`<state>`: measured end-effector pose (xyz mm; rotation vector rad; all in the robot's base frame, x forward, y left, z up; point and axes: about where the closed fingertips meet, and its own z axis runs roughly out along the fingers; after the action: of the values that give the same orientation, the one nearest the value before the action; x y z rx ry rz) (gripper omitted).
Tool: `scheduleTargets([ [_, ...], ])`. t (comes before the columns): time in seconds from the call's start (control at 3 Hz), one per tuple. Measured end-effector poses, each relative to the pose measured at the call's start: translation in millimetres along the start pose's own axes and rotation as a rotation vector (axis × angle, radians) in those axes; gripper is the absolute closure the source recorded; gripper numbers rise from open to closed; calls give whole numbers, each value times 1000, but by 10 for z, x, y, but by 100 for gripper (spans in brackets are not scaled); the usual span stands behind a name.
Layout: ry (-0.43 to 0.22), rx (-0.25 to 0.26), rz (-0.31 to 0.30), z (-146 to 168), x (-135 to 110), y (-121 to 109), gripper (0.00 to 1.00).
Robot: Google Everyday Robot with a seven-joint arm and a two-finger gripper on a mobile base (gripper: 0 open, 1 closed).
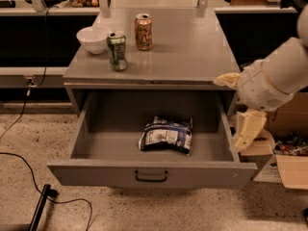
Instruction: Pick blue chip bag from top drawer and place on counter
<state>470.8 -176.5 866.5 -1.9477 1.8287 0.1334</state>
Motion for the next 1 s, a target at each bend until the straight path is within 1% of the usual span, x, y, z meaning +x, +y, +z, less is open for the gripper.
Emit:
scheduleTargets([
  [0.33,-4,-48,-6,449,56,-156,0],
  [0.67,-8,-96,-23,777,121,-324,0],
  [1.0,-1,-133,-48,1074,137,-488,0],
])
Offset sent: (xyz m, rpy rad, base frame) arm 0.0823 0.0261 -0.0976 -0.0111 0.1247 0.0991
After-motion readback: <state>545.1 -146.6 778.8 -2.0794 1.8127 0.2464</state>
